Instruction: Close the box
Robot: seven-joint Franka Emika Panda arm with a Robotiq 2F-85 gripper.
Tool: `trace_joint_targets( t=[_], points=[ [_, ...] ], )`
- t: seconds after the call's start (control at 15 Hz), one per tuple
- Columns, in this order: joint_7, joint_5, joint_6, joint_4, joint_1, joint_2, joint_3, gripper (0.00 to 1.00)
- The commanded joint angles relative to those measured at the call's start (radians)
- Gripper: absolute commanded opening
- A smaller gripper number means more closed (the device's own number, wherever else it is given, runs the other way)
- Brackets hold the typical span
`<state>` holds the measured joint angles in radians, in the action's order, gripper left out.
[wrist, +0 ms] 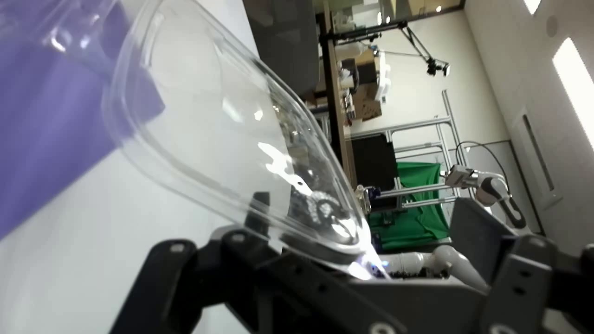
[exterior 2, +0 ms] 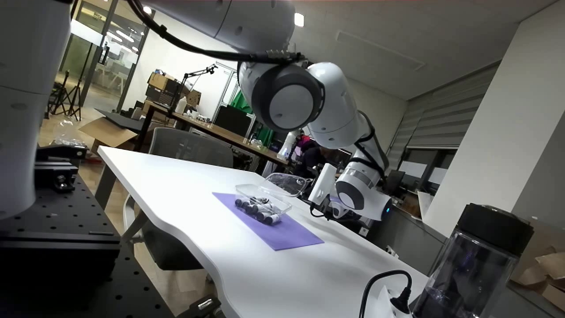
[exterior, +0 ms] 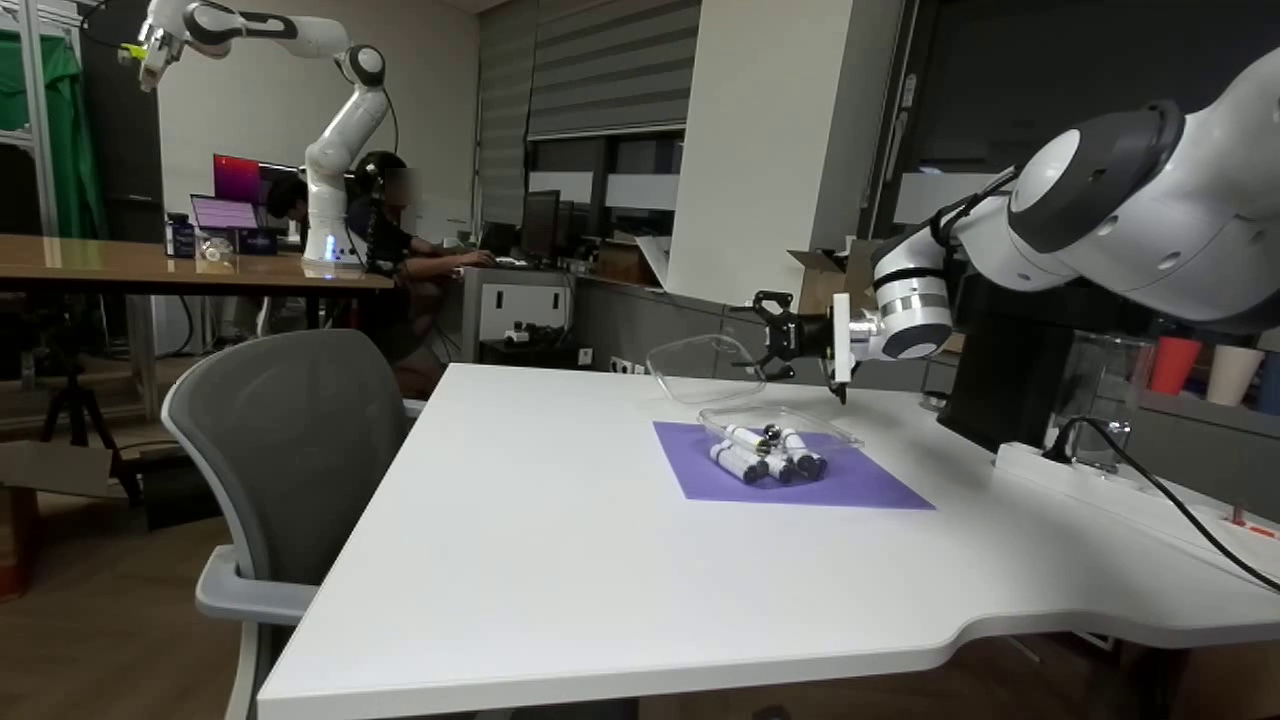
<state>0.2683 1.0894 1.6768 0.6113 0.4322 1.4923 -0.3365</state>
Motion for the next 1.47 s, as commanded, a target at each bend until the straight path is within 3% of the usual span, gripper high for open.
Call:
trace_joint_targets(
  t=[0.0, 0.27, 0.53, 1.0, 1.4],
  points=[
    [-0.051, 0.029, -0.193, 0.01, 0.0, 0.0, 0.029, 1.0],
    [0.011, 0.027, -0.349, -0.007, -0.004, 0.0, 0.056, 1.0],
    [0.052, 0.019, -0.432, -0.049, -0.005, -0.006, 0.074, 1.0],
    [0.166, -0.034, -0.426, -0.153, -0.012, -0.014, 0.129, 1.0],
    [0.156, -0.098, -0.401, -0.189, -0.011, -0.028, 0.151, 1.0]
  ],
)
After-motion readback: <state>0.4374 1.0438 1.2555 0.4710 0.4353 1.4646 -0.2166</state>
